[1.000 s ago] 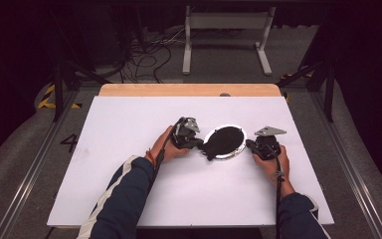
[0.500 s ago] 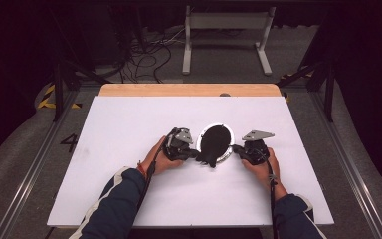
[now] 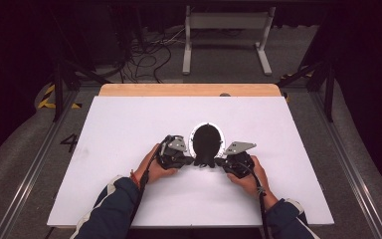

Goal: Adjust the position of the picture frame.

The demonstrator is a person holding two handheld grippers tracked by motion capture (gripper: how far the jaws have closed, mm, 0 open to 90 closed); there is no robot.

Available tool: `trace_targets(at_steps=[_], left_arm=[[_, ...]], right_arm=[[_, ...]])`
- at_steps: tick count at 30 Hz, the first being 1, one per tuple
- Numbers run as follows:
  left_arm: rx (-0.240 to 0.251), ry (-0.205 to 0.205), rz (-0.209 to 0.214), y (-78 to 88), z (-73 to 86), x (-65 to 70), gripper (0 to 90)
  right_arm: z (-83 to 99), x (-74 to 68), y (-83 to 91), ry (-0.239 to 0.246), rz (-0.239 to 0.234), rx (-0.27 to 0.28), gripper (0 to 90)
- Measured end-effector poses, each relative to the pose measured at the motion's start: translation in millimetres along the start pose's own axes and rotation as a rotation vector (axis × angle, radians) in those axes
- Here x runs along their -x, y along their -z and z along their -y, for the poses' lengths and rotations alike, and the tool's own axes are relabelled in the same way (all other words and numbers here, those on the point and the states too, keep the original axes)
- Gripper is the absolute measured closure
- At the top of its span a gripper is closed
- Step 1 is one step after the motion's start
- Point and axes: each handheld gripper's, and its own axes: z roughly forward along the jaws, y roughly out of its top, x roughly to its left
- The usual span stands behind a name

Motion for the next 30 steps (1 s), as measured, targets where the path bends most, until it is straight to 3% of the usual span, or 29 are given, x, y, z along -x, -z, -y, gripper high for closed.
trace_targets(at_steps=[3,12,13,21,30], left_arm=[[0.007,-0.003,-0.006,0.4,1.3,1.6,89.8],[0.026,0.007,0.009,2.4,3.6,2.1,89.9],[0.025,-0.003,0.011,4.6,3.5,2.6,89.9],[0.018,-0.02,0.029,9.1,5.0,2.1,89.9],[0.009,-0.029,0.041,17.6,11.1,10.6,89.8]], right_arm=[[2.3,2.7,-0.3,-0.035,-0.026,0.014,90.0],[2.7,1.2,-1.0,-0.036,-0.03,0.02,90.0],[2.6,2.2,-2.2,-0.053,-0.044,0.027,90.0],[-0.1,0.8,-5.7,-0.05,-0.054,0.028,90.0],[-0.5,-7.4,-5.5,-0.044,-0.086,0.019,90.0]])
